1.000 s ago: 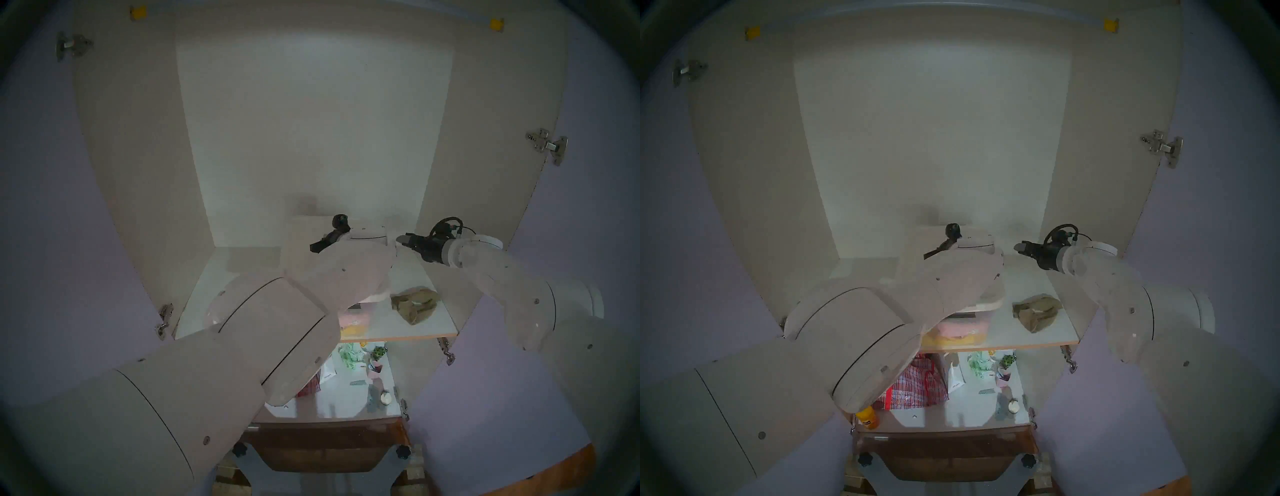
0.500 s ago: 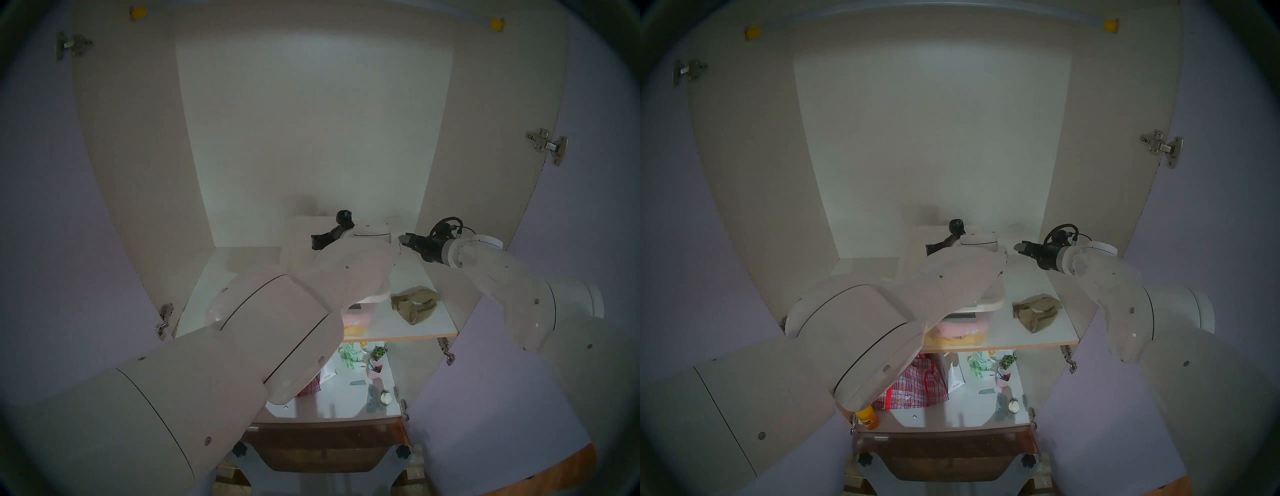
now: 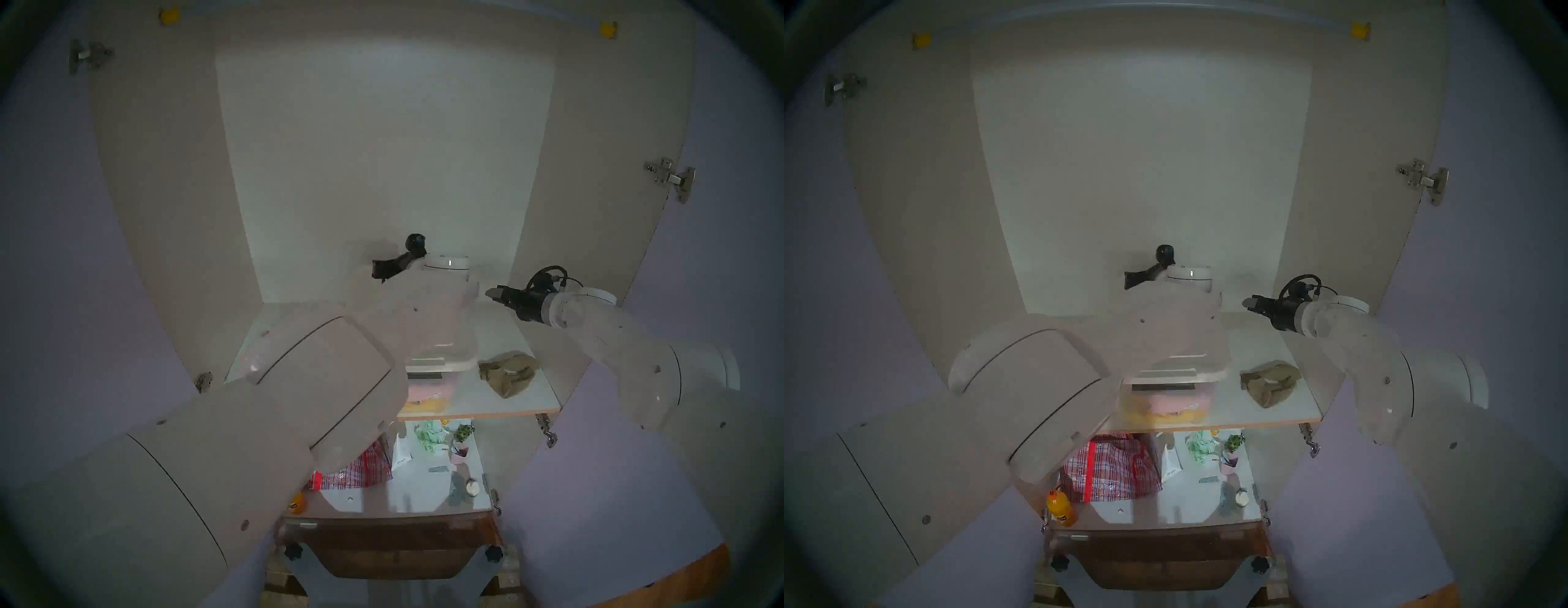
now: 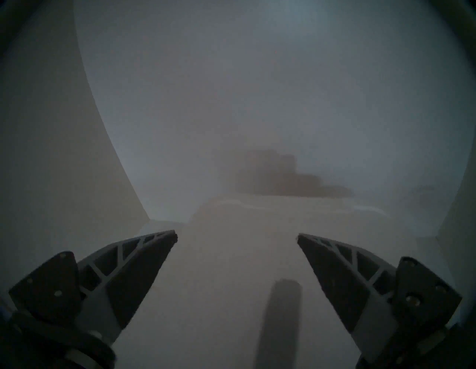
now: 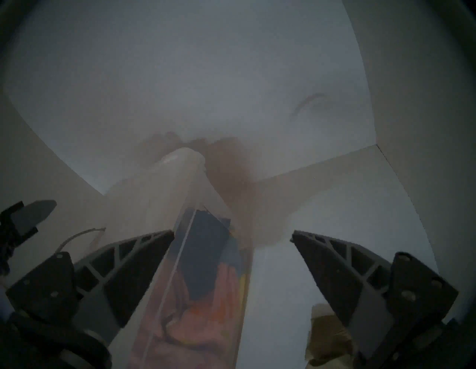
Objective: Take socks out of the storage bin, place them on top of the cabinet, and put the lid back on the bin
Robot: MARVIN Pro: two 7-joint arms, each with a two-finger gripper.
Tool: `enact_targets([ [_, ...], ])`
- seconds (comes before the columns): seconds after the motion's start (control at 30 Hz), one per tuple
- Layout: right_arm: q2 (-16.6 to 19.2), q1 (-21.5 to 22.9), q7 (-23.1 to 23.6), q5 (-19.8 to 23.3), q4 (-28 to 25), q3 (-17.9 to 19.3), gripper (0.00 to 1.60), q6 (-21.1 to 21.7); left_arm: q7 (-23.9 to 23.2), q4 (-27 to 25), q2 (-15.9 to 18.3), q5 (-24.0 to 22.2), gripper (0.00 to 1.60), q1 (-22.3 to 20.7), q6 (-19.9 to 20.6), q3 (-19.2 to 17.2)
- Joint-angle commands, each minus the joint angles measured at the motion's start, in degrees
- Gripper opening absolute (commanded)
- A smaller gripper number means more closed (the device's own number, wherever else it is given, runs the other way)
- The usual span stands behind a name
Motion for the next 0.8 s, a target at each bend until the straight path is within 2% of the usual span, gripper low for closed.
enact_targets([
  [0.0, 0.0, 1.9, 0.5, 0.3, -1.2, 0.2, 1.60, -0.1, -5.5, -2.0, 3.4, 1.3, 1.60, -3.3, -0.3, 1.7],
  [0.1, 0.0, 1.8, 0.5, 0.2, -1.1, 0.2, 1.60, -0.1, -10.9, -2.5, 7.1, 1.5, 1.60, -3.3, 0.0, 3.1],
  [0.13, -0.1, 1.8, 0.5, 0.2, -1.1, 0.2, 1.60, -0.1, -14.2, -2.9, 8.8, 1.9, 1.60, -3.0, -0.1, 4.1],
  [0.2, -0.1, 1.8, 0.4, 0.2, -1.1, 0.2, 1.60, -0.1, -15.2, -2.9, 9.6, 1.6, 1.60, -2.8, -0.1, 3.8],
  [0.4, 0.0, 1.8, 0.5, 0.2, -1.1, 0.2, 1.60, -0.1, -25.0, -3.3, 15.8, 2.2, 1.60, -1.8, 0.1, 6.1],
  [0.57, 0.0, 1.9, 0.5, 0.2, -1.2, 0.3, 1.60, -0.1, -34.0, -4.6, 19.3, 2.6, 1.60, -0.6, -0.1, 7.4],
  [0.77, 0.0, 1.9, 0.5, 0.2, -1.2, 0.3, 1.60, -0.1, -43.4, -6.2, 22.0, 3.0, 1.60, -0.3, -0.8, 8.3],
])
